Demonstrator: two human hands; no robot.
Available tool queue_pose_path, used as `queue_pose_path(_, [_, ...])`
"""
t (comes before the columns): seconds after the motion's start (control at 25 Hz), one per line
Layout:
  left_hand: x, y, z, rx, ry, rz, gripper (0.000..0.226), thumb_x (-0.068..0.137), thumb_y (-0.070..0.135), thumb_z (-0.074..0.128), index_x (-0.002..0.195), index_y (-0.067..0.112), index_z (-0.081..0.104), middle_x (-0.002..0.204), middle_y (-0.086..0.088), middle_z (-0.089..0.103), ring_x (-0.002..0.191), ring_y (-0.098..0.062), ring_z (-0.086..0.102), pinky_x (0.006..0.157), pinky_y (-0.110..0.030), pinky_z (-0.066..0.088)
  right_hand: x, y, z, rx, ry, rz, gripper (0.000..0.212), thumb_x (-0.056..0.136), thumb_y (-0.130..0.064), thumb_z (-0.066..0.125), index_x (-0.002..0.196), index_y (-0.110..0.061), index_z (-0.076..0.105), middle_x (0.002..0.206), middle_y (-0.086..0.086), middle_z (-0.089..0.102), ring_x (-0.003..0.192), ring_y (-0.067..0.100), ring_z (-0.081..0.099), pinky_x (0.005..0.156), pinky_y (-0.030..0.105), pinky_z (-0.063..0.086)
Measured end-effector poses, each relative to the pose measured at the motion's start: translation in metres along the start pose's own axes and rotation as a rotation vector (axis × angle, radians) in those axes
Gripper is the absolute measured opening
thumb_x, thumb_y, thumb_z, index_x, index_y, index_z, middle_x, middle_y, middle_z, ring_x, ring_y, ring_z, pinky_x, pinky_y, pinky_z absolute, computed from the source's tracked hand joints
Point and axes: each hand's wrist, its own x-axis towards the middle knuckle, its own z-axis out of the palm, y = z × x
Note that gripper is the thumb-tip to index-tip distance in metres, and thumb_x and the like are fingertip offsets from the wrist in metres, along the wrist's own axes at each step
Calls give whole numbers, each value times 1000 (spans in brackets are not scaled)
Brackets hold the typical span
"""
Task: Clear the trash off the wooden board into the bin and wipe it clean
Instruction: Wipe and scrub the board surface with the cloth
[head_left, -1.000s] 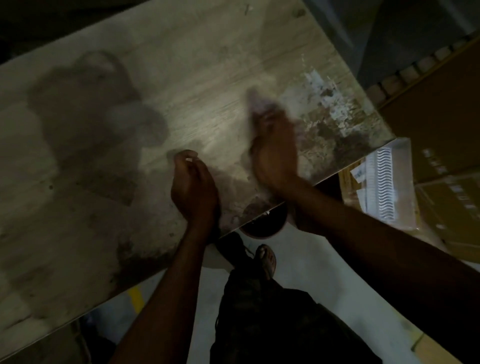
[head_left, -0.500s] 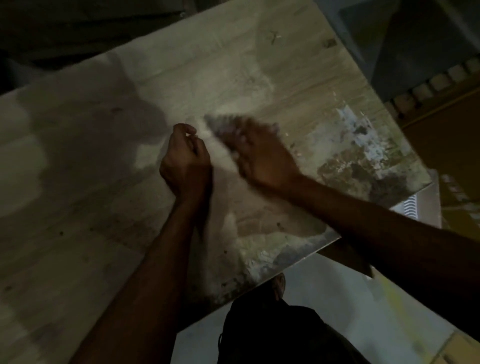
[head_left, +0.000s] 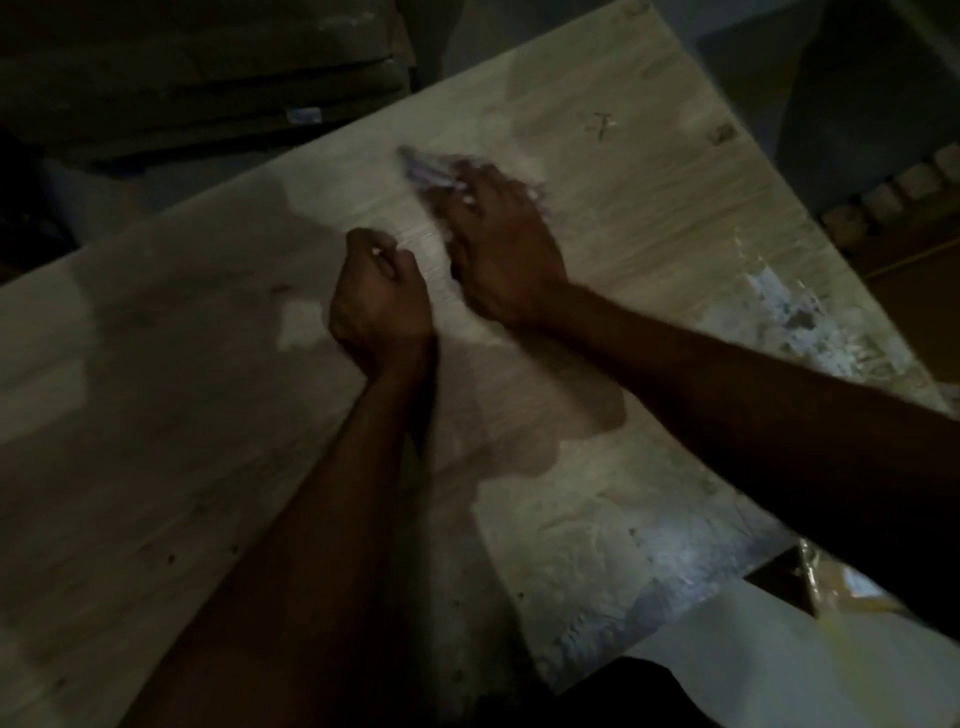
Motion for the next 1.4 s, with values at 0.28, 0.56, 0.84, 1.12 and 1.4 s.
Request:
queue_pose_path(0.28, [19,6,9,207,-13,141,16,96,33,49,99,20,58,81,-6,67,68,-33,64,59,-32,31,79,-14,16,72,-196,-74,56,101,-41,34,156,-31,41,161,7,42,147,24,38,124,50,29])
queue_pose_path(0.56, [21,-1,19,291,22,277,8,96,27,53,100,22,58,76,0,63,55,-23,58,49,-30,32,102,15,17,-33,-133,11,58,101,-40,37,156,-23,41,158,19,42,143,37,40,121,52,30])
queue_pose_path(0.84, [25,-5,29,458,112,457,8,103,29,51,102,24,58,83,2,60,64,-17,58,52,-33,43,65,59,-10,-48,-86,241,65,97,-43,34,157,-18,40,158,24,38,143,44,38,121,52,28])
queue_pose_path(1.12, [22,9,33,305,-47,402,15,101,25,46,109,18,57,94,-7,62,83,-29,59,69,-46,49,63,97,-21,3,-35,247,62,99,-39,41,157,-15,41,157,21,41,143,42,39,122,50,28])
queue_pose_path(1.4, [-2,99,106,290,-126,479,28,91,22,52,118,19,60,102,-8,63,91,-29,59,78,-43,43,134,145,-19,-57,-77,239,57,101,-39,36,155,-23,41,161,17,37,148,38,34,123,51,27])
